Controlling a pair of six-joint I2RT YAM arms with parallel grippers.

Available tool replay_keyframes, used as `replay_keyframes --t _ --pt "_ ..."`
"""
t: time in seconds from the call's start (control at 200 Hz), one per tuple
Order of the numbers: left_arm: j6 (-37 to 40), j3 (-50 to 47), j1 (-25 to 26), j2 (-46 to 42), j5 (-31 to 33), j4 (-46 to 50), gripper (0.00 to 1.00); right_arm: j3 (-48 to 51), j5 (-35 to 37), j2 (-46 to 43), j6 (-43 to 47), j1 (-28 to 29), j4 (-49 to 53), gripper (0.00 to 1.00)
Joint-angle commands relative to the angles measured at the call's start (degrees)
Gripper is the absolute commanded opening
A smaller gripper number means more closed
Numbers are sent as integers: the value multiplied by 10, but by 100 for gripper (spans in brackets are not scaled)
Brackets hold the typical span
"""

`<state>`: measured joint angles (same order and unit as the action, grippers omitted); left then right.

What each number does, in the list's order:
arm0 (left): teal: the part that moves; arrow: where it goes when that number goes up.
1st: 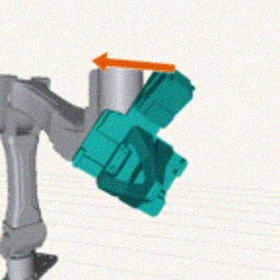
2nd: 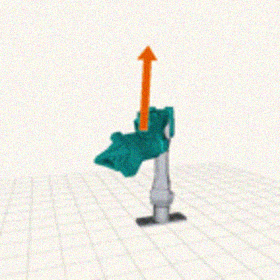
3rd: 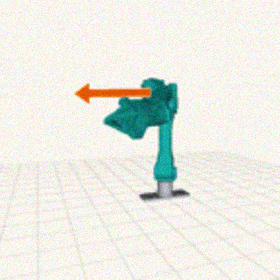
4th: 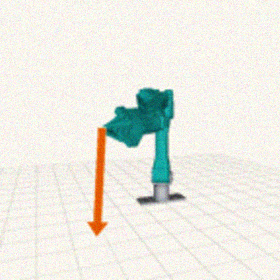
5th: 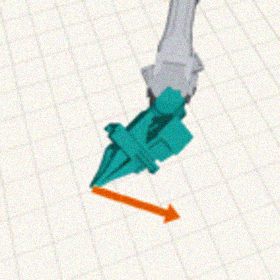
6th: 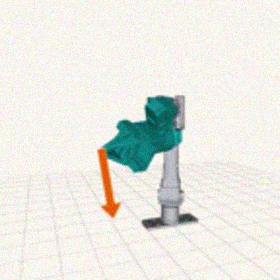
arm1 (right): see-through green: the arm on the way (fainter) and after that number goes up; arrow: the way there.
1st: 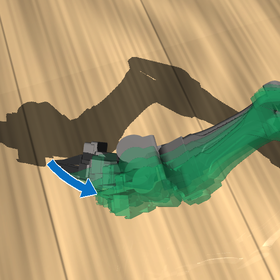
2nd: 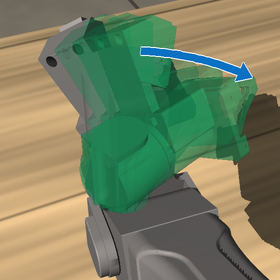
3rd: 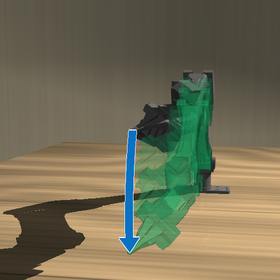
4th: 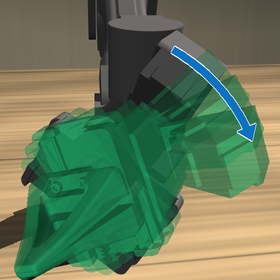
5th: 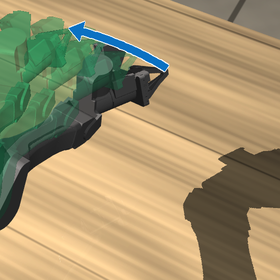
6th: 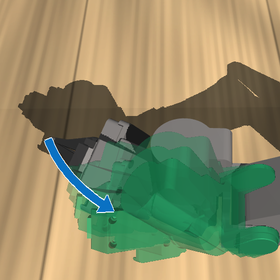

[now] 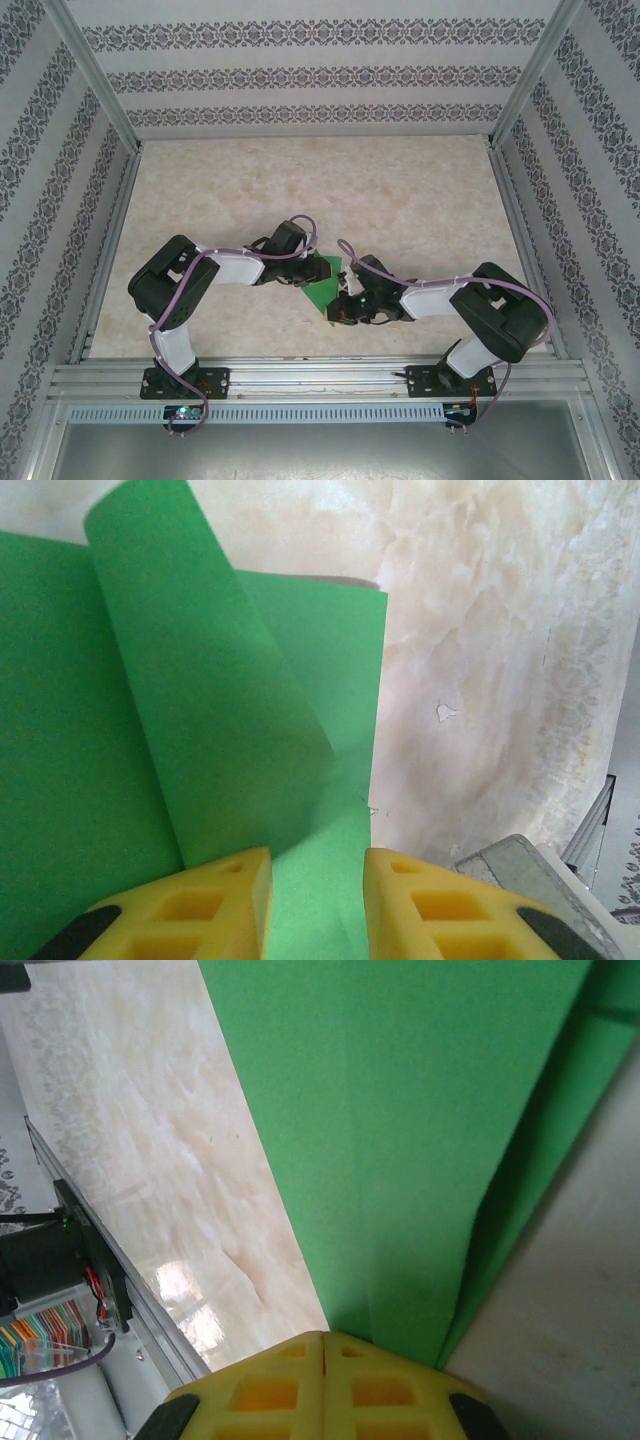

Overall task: Fold a paper plane with a square sheet of paper (fold left side to right side)
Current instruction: Fourth fold the wing at the center of the table.

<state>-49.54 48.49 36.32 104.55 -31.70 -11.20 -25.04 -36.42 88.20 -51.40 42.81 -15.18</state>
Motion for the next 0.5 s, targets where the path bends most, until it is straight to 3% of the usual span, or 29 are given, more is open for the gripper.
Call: replay_keyframes --t 0.0,0.255,0.495 --pt "1 -23 -5 28 40 25 31 27 -10 -12 -14 16 39 0" --pt "1 -23 -5 24 40 27 30 35 -9 -92 -17 10 60 0" --pt "0 -22 -5 21 40 26 30 50 1 -200 -13 -51 65 0"
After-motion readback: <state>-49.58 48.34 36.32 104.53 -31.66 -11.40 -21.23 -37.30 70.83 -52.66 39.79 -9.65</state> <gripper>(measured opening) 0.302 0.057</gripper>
